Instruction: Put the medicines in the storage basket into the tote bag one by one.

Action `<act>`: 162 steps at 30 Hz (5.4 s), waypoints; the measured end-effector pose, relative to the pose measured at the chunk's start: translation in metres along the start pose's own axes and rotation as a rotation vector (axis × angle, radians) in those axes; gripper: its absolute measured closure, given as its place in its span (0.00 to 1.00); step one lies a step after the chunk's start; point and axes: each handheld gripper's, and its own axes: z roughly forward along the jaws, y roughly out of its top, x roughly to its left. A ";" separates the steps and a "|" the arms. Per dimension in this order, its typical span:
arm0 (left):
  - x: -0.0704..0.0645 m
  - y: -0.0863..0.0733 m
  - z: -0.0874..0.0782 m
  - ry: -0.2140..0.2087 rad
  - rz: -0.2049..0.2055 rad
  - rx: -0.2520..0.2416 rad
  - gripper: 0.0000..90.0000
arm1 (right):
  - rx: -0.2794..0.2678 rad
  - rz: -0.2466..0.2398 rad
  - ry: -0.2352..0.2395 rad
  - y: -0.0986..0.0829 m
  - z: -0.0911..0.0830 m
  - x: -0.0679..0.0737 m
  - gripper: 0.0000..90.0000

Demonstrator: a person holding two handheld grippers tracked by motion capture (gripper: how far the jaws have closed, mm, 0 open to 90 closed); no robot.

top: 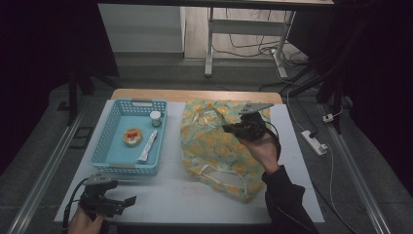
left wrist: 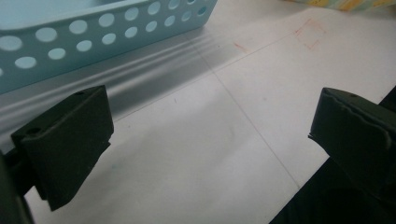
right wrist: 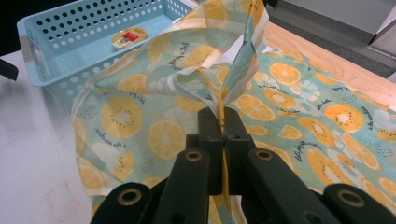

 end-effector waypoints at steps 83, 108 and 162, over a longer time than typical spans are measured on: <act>0.060 0.122 0.018 0.089 0.011 -0.010 0.00 | -0.020 -0.003 0.024 -0.001 -0.003 -0.005 1.00; 0.094 0.163 0.054 0.133 0.008 0.073 0.00 | -0.030 -0.010 0.024 -0.001 -0.004 -0.006 1.00; 0.121 0.177 0.105 0.258 -0.053 0.367 0.22 | -0.032 -0.010 0.035 -0.002 -0.002 -0.006 1.00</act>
